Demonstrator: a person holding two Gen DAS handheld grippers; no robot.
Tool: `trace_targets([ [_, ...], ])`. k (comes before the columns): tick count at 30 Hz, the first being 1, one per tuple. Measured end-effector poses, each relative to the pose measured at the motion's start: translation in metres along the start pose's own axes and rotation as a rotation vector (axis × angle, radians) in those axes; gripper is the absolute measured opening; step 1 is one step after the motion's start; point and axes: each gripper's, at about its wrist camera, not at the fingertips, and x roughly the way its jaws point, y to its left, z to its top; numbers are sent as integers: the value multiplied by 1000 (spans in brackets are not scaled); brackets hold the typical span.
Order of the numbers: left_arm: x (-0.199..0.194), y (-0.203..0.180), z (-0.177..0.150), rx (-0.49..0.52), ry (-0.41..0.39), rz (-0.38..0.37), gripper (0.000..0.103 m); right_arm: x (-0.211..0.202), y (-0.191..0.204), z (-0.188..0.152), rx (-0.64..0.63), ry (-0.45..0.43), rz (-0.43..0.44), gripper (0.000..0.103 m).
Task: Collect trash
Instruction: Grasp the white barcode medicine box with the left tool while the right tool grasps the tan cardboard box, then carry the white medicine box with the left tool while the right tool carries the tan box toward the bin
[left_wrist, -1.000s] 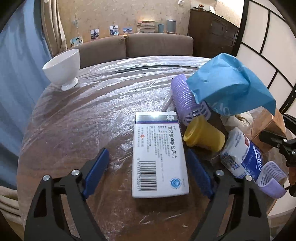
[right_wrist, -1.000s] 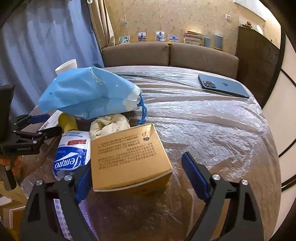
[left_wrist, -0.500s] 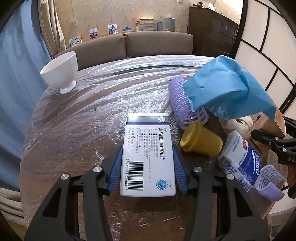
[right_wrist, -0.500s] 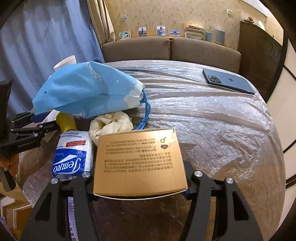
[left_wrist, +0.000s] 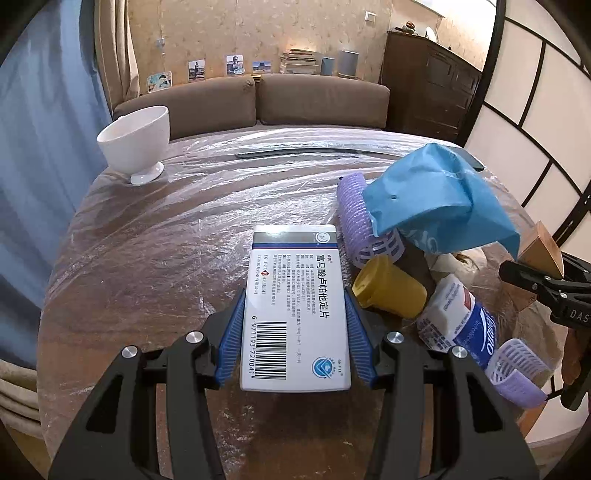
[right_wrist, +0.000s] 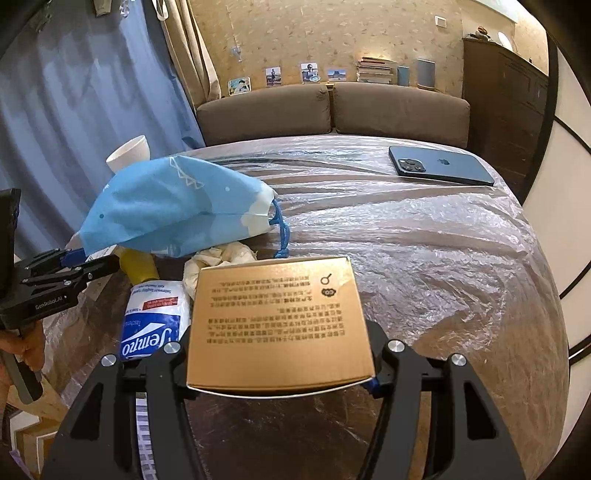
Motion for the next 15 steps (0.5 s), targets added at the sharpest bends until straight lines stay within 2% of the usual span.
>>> trace_targets([
  [15, -13, 8, -13, -68, 19, -14, 52, -21, 9, -6, -5, -8, 13, 59],
])
